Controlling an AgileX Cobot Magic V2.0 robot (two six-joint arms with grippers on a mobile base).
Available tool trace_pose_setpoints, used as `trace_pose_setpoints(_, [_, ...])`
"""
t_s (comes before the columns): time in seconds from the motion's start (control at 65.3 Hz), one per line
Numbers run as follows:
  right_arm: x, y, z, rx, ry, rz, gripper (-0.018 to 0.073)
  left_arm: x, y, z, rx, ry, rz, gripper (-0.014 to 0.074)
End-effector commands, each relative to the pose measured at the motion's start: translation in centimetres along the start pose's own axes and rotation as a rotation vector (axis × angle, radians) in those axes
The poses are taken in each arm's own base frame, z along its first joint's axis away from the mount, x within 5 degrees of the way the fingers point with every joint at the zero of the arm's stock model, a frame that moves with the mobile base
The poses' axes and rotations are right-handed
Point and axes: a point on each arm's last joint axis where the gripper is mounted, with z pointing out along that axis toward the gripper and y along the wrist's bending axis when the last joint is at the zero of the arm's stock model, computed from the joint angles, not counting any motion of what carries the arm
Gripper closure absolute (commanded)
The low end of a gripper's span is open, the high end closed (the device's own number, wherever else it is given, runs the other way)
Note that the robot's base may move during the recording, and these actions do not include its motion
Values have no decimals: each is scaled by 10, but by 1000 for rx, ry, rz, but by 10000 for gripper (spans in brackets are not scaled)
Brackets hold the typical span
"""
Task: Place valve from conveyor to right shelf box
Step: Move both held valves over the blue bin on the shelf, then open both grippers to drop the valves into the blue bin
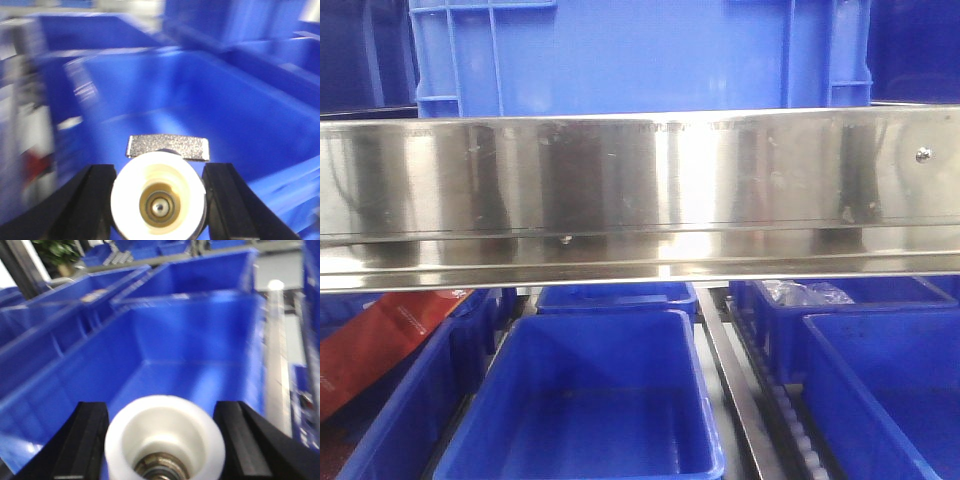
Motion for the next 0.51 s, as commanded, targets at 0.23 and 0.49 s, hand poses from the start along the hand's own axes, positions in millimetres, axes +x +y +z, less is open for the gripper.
trace_pose_setpoints(0.23, [-18,-3,75,-8,-70,12,727,-19,-27,87,101,-97,-9,707])
trace_pose_setpoints(0.49, [8,-18,123,24,22,28,677,10,-25,135,122,14,-97,707])
